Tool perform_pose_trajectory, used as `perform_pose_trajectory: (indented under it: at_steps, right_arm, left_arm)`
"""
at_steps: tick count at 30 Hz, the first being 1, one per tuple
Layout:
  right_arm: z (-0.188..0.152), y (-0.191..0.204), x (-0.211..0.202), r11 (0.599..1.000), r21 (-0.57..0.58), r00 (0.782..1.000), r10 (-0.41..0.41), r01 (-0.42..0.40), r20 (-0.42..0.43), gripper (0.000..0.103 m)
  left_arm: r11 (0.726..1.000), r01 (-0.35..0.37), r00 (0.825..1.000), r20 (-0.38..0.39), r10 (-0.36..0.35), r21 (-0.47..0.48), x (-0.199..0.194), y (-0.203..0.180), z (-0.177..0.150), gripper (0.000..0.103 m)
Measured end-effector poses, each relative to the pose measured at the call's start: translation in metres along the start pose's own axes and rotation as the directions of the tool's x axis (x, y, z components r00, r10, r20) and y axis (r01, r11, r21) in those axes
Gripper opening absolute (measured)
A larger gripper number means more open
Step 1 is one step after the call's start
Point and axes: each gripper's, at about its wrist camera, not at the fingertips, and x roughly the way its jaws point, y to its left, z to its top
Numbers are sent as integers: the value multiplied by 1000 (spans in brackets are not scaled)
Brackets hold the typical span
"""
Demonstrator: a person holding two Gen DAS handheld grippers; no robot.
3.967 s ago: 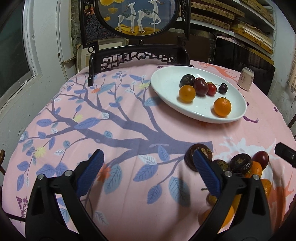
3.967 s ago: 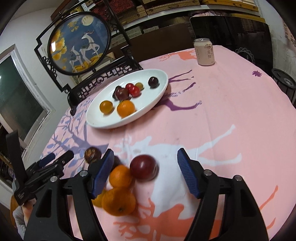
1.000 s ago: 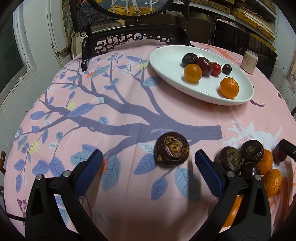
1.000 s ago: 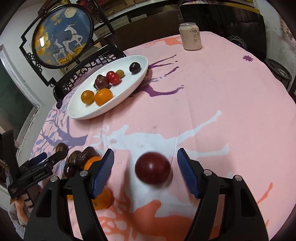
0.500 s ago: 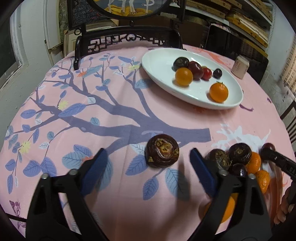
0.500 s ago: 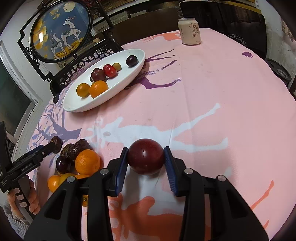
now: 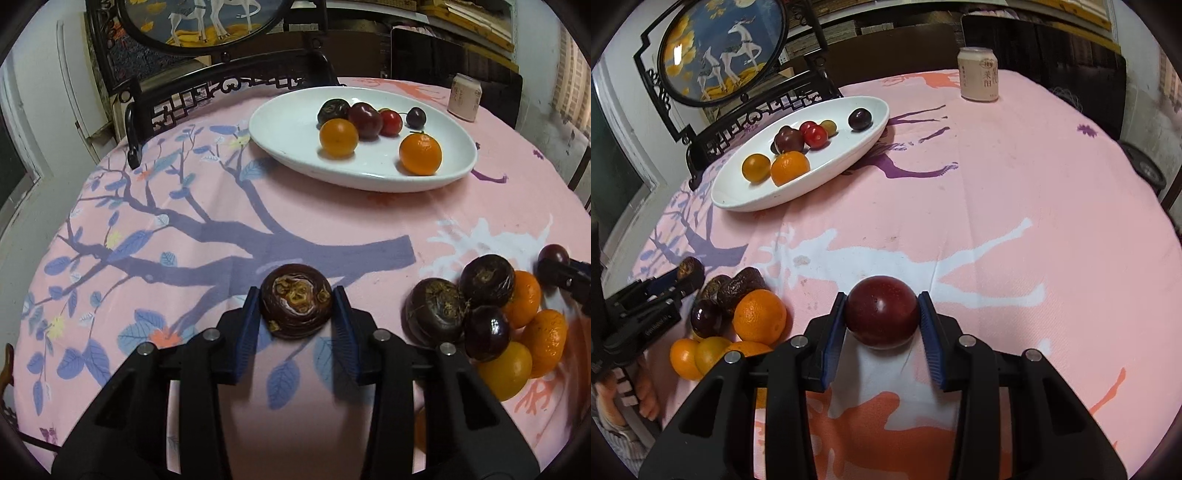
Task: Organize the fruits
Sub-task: 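Carry the brown fruit and red plum to the plate and release both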
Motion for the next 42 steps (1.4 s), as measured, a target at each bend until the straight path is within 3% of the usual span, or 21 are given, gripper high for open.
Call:
perform_pose_trajectory:
  at_steps: [5,15,23,27,34,38,40,41,42]
  right_arm:
    - [2,-3,-3,1000,6,1000,-4,4,14,40]
    - [7,0,-21,999,-14,994,-30,32,106,40]
    - [51,11,-22,999,-15,993,36,-35,113,40]
    - [88,23,-5,999,-21,993,47,-45,111,40]
    - [127,45,46,998,-62,995,25,-19,98,40]
    - [134,47,70,997,-75,996,17,-10,91,40]
    - [135,49,73,996,-89,995,17,-8,99,50]
    - [135,51,71,995,-101,994,12,-1,108,53]
    - [135,51,67,995,-103,992,2,12,128,56]
  left_arm:
    - [999,22,1000,5,-22,-35,-2,5,1,40]
    - [999,17,994,105,-12,-48,-27,2,10,40]
    - [998,30,989,147,-22,-50,-35,-7,65,40]
    - [998,43,988,151,-34,-55,-20,-14,93,40]
    - [994,77,993,98,-70,-73,25,-18,110,40]
    - [998,35,997,75,-31,-52,44,-17,110,41]
    - [998,21,997,76,-17,-55,49,-16,111,46]
    - [998,8,997,83,-2,-63,50,-15,110,60]
    - [998,8,995,103,0,-69,48,-14,109,62]
